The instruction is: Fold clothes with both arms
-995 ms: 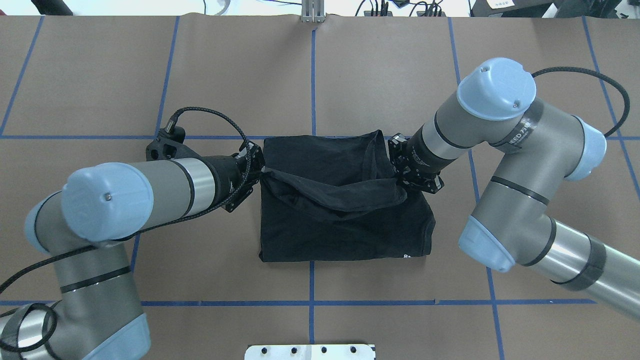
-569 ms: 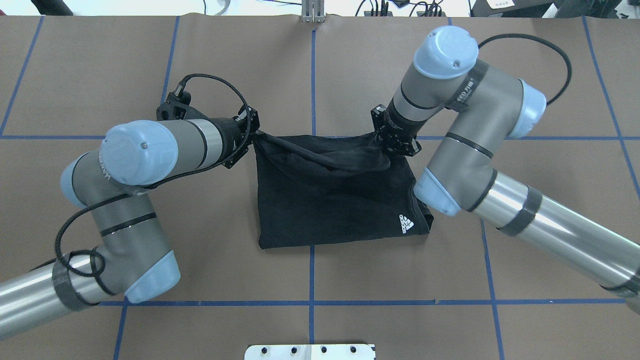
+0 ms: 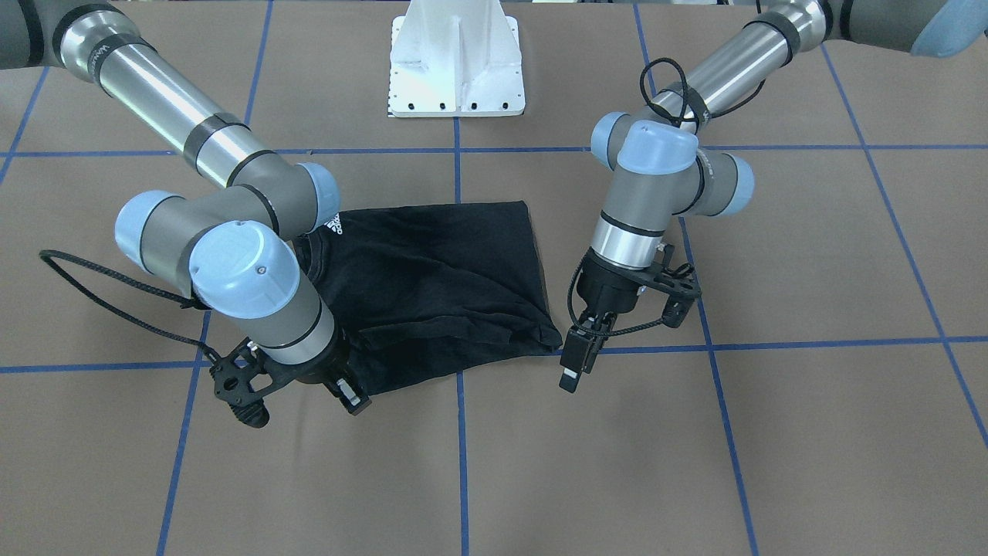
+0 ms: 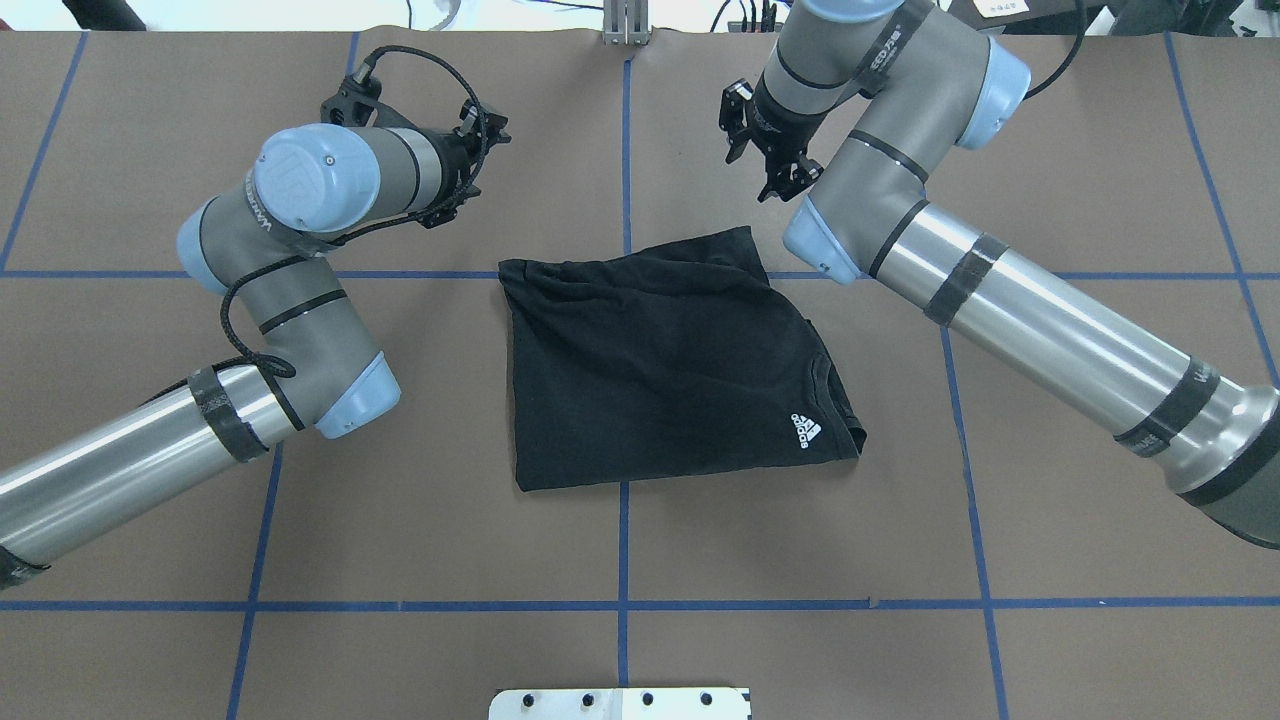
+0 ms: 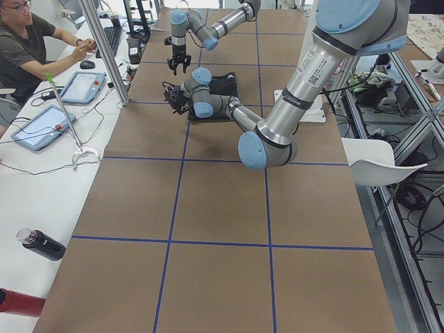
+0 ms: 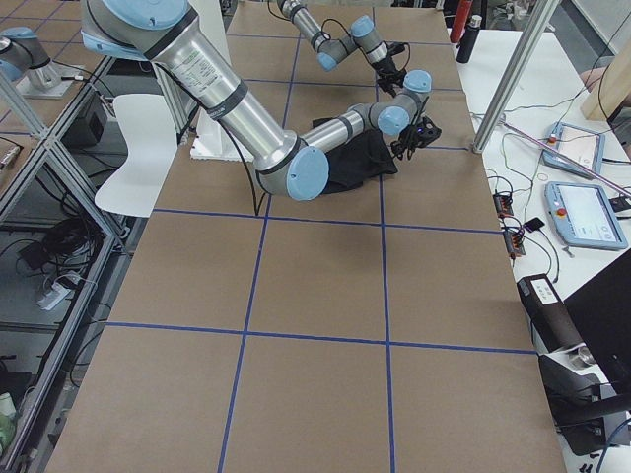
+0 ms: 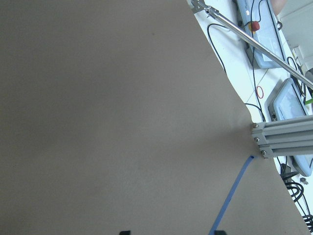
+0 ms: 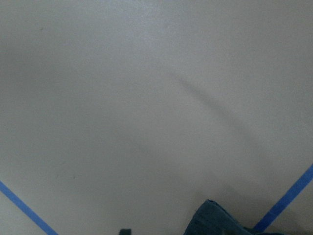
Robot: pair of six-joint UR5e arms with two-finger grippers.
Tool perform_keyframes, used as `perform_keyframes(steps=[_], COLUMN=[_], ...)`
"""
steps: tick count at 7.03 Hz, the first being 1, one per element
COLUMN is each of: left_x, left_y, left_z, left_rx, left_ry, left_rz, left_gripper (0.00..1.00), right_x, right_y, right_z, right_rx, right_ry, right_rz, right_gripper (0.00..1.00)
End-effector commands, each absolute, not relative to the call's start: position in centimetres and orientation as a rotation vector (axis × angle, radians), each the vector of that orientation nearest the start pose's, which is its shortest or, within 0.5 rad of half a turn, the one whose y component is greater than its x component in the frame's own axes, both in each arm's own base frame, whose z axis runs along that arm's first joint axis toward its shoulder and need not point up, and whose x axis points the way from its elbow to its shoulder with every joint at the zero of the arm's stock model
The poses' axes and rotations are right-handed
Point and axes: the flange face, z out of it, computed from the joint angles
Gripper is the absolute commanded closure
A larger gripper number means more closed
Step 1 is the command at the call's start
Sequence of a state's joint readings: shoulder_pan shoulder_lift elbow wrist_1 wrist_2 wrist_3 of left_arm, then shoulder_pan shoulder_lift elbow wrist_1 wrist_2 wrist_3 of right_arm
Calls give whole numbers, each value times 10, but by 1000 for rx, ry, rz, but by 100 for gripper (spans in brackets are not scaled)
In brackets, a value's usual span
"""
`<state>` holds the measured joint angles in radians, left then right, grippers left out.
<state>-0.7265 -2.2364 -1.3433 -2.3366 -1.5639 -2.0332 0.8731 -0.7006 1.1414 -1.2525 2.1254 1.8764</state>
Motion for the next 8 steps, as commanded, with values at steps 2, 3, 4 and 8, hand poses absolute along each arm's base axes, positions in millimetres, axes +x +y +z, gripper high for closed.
perform_keyframes(steps=[2,3,4,8], left_x=[434,403,378,238], left_y=[-571,-538,-514,-460], left_z=[277,291,310,397], left_rx=[188,233,301,465], left_ry=[1269,1251,1186,1006], left_rz=[-817,-666,-509,3], left_gripper=[0,0,0,0], right_x=[-415,-373,-327,-168], right_y=[-645,-630,-622,-583], right_z=[299,326,355,483], right_rx=[-250,-192,-117,46], right_ry=[-922,-935,-930,-889], right_rz=[770,702,614,217], right_gripper=[0,0,0,0])
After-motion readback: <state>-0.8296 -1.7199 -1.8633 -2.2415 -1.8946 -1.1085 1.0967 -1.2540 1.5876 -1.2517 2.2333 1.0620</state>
